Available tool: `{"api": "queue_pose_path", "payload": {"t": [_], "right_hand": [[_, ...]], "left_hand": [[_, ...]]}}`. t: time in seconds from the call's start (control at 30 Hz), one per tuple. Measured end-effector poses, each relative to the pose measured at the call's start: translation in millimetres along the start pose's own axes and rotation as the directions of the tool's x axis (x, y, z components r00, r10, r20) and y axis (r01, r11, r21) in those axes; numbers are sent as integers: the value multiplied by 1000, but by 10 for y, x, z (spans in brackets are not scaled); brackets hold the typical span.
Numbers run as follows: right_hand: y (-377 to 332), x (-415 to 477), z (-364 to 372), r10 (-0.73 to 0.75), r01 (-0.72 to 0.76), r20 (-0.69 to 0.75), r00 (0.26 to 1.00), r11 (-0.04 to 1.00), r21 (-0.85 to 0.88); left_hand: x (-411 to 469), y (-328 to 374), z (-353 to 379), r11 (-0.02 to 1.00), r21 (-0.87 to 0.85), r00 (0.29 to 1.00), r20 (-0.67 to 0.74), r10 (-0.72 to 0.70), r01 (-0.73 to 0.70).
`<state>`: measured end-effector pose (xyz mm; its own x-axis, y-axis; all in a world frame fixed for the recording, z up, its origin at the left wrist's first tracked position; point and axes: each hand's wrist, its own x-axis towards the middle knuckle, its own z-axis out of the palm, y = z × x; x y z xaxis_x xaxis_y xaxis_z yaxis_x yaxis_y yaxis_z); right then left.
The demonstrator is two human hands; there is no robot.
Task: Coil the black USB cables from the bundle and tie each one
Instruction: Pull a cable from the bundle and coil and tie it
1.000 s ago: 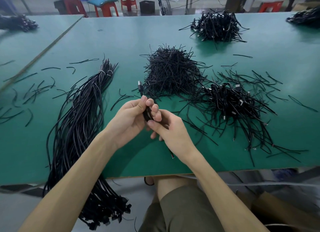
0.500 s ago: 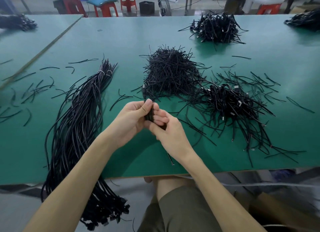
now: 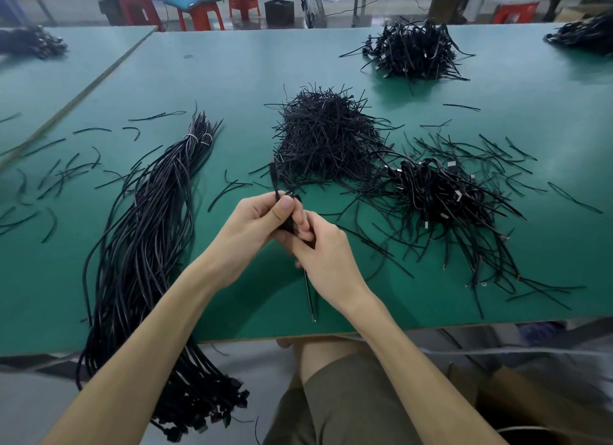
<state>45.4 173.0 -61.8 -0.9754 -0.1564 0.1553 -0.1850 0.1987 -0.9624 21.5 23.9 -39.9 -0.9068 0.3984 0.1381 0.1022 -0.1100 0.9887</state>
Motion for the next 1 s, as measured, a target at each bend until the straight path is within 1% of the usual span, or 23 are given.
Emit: {"api": "queue_pose_path", "payload": {"t": [0.17,0.27,0.33,0.4,0.47,0.53,0.6,0.67,0.73,0.77,0.87,0.93,1.0], "right_hand": [[7,-6,60,-4,5,6,1000,994,-108],[19,-3,79,-23,22,-6,1000,989,-148],[3,-13,79,-27,24,-18,999,990,-142],[-12,-20,81,-37,31,-35,999,987,-160],[-18,-21,74,-40,29,-58,997,984,-177],[-31,-9,63,-17,3,-87,996,988,-155],[-44,-4,62,-4,-11,-94,996,989,-149],[-61,-13,67,-6,-9,-85,996,986,-167],[-62,-22,67,-16,0,-82,997,982,-190],[-59,-25,66,-20,4,-76,997,979,-205],[-61,-30,62,6,-19,-56,998,973,-229],[-58,-34,64,27,-38,-49,998,970,-241],[-47,-34,65,7,-16,-33,999,965,-262]], "left_hand": [[-8,14,4,995,-63,995,56,-78,81],[-8,13,12,990,-90,993,59,-107,112],[0,8,14,986,-123,992,62,-109,116],[10,6,8,989,-118,995,53,-82,88],[23,-15,20,997,-57,999,13,-50,50],[33,-48,48,999,47,998,-53,-12,14],[36,-77,67,986,166,994,-104,43,-25],[44,-96,53,956,284,987,-117,107,-69],[48,-103,21,914,401,986,-121,116,-59],[49,-100,4,908,418,986,-131,99,-36],[27,-41,6,967,255,985,-173,28,17],[34,-53,-21,970,239,975,-219,24,30],[39,-73,-49,972,235,967,-252,37,24]]}}
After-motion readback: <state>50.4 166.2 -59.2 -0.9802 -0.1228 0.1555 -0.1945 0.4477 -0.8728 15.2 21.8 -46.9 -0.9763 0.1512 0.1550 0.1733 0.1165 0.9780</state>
